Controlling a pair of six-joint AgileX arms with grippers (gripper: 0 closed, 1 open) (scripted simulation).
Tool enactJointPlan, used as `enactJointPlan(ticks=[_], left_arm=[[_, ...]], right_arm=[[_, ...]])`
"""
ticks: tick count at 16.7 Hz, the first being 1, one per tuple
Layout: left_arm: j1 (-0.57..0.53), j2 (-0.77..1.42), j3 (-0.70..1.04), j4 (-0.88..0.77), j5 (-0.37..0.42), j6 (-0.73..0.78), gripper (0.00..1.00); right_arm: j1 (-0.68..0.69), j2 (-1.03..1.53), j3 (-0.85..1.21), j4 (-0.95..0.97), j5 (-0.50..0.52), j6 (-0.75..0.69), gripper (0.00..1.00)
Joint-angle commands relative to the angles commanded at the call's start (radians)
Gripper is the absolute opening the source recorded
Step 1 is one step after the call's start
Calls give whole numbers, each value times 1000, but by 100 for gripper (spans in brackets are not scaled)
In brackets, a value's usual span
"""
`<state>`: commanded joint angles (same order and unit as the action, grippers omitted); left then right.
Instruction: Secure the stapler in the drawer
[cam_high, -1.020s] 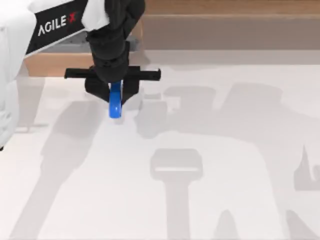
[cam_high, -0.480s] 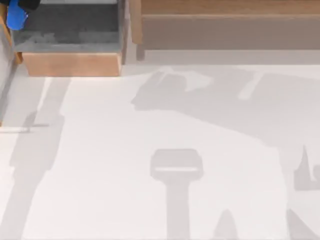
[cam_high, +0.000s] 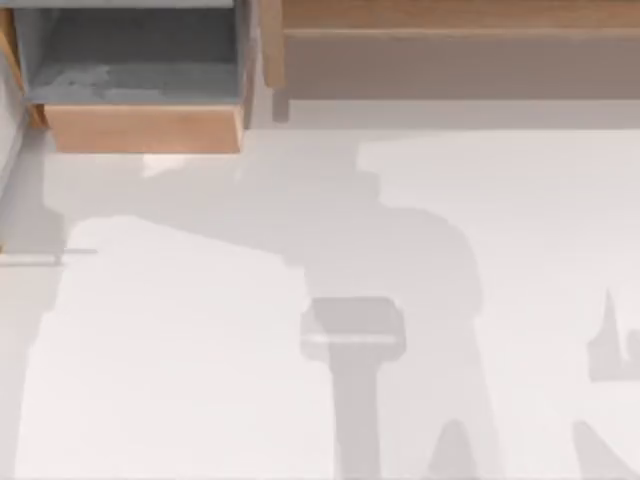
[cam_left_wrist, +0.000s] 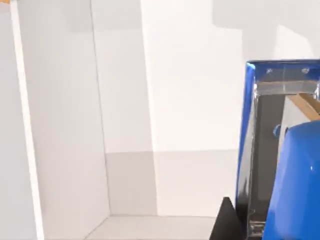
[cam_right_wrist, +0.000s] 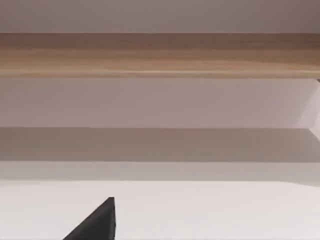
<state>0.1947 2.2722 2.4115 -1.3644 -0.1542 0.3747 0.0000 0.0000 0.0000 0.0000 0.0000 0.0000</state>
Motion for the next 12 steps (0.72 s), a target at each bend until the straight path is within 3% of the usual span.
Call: enactJointPlan(ticks=[5, 12], left_arm=[[121, 232, 88, -28, 93, 5, 0], [131, 365, 107, -74, 149, 12, 0]], right_arm=[[0, 0, 0, 0, 0, 0, 100], [0, 0, 0, 0, 0, 0, 100]])
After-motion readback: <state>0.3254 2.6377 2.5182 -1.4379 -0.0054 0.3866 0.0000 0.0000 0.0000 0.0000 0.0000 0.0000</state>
